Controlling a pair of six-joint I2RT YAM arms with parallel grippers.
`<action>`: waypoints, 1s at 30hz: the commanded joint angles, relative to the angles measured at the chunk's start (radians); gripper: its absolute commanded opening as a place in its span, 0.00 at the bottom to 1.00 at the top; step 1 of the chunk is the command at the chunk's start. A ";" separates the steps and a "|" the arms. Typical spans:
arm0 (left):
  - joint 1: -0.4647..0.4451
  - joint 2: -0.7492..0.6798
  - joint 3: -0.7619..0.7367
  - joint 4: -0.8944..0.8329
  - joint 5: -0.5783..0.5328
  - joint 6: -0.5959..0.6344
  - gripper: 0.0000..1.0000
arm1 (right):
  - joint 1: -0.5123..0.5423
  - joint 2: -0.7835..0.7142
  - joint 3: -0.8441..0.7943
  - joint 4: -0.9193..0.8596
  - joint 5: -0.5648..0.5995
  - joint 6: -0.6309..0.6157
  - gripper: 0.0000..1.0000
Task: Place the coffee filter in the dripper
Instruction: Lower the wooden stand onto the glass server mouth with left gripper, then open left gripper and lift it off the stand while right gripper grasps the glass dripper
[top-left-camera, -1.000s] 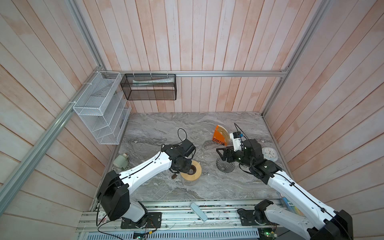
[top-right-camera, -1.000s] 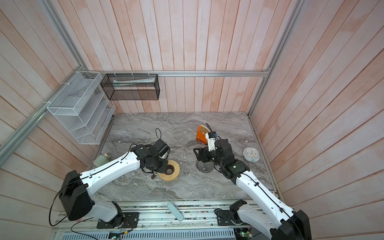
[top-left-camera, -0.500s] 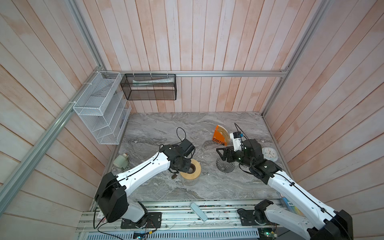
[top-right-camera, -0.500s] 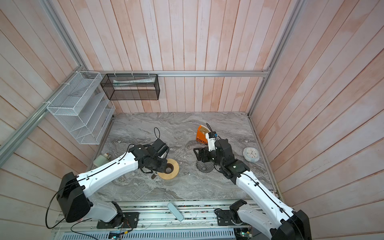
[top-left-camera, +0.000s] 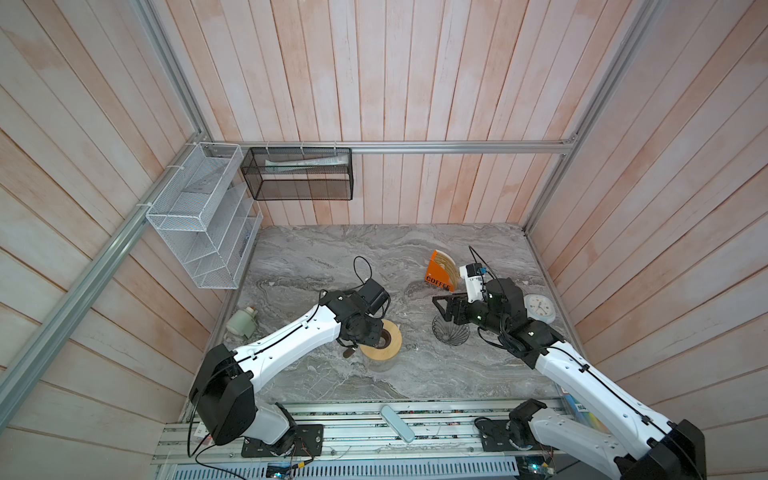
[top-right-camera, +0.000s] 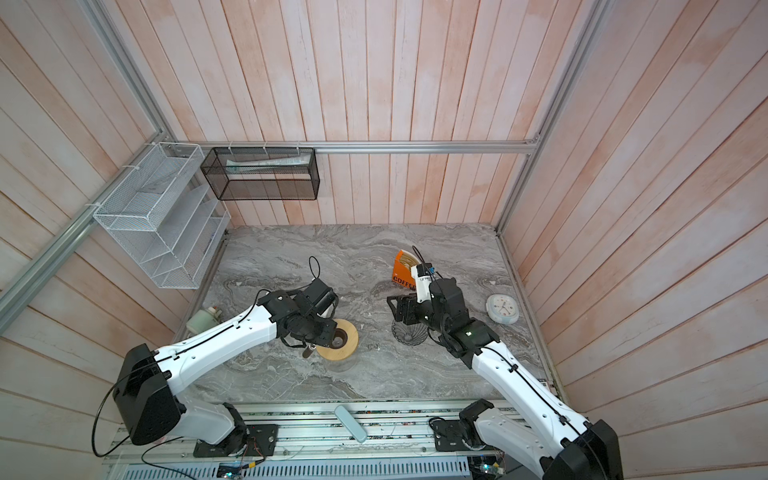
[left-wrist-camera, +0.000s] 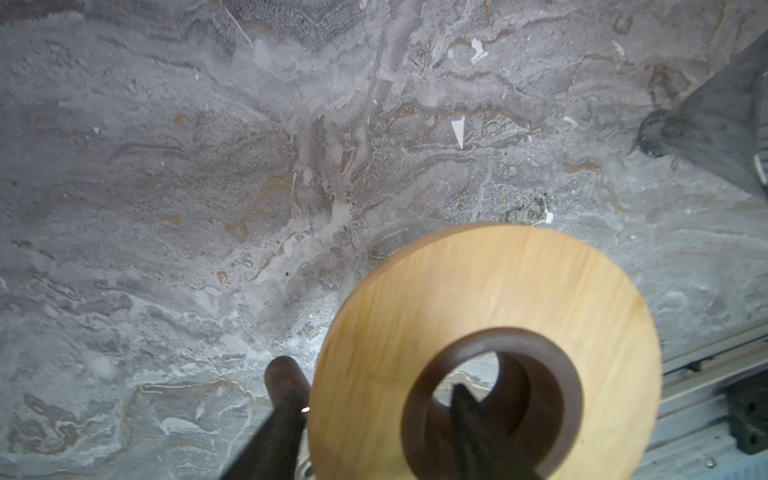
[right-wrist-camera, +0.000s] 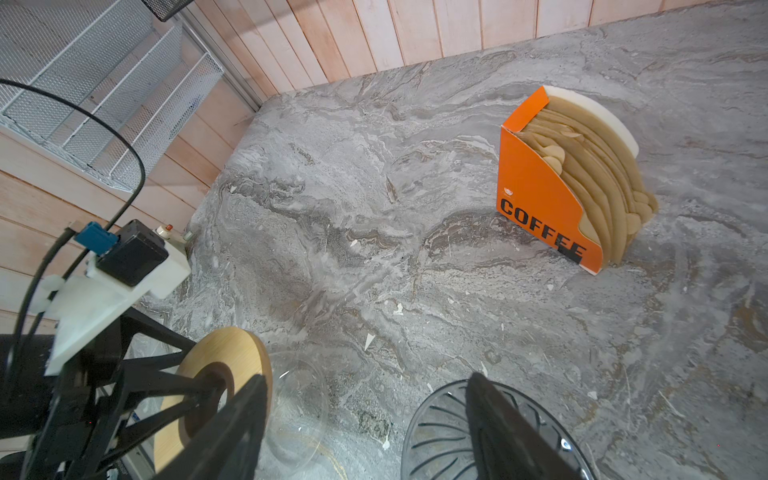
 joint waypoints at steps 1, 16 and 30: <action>-0.003 -0.036 0.006 0.016 0.008 -0.001 0.69 | 0.005 -0.002 -0.007 0.018 -0.009 0.000 0.76; 0.018 -0.106 0.075 0.015 -0.066 -0.020 0.69 | 0.005 -0.012 0.021 -0.009 0.004 -0.001 0.77; 0.178 -0.109 0.178 0.262 0.148 -0.028 0.65 | -0.074 0.001 0.074 -0.233 0.106 0.040 0.74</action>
